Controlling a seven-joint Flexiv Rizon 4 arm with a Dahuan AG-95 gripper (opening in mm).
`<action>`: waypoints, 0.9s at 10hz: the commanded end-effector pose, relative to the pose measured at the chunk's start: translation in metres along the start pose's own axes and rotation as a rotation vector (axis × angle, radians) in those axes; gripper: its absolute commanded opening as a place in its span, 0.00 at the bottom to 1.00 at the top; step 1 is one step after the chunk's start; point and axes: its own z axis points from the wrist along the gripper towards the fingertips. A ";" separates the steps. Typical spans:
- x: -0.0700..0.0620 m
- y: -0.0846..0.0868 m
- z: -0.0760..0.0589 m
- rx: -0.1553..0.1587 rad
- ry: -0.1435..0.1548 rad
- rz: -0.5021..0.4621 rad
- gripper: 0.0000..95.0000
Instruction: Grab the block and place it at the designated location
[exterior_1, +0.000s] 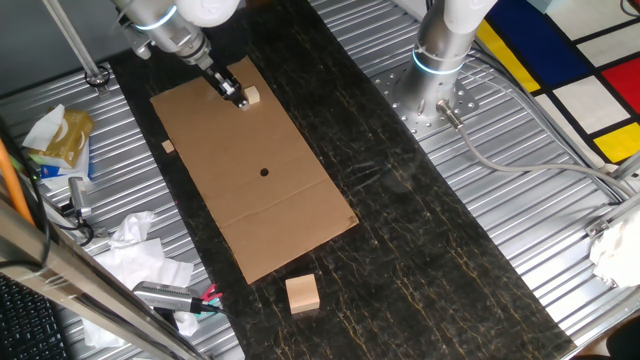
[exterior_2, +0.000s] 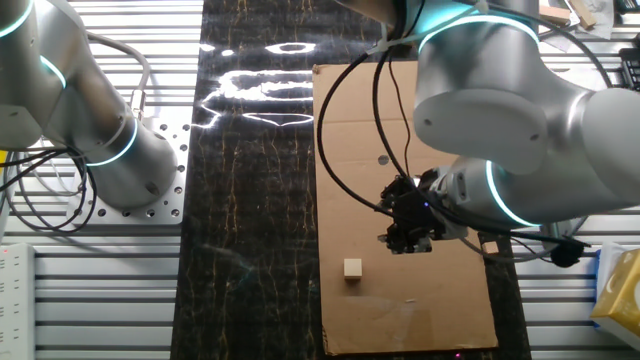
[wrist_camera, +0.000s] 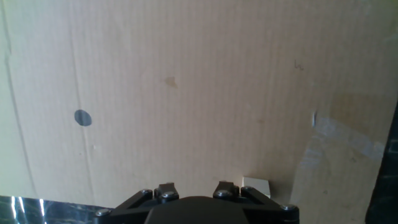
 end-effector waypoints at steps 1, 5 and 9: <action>0.000 0.000 0.001 0.003 0.016 0.002 0.40; 0.002 0.000 0.004 0.010 0.040 0.000 0.40; 0.005 0.000 0.005 0.026 0.046 -0.009 0.40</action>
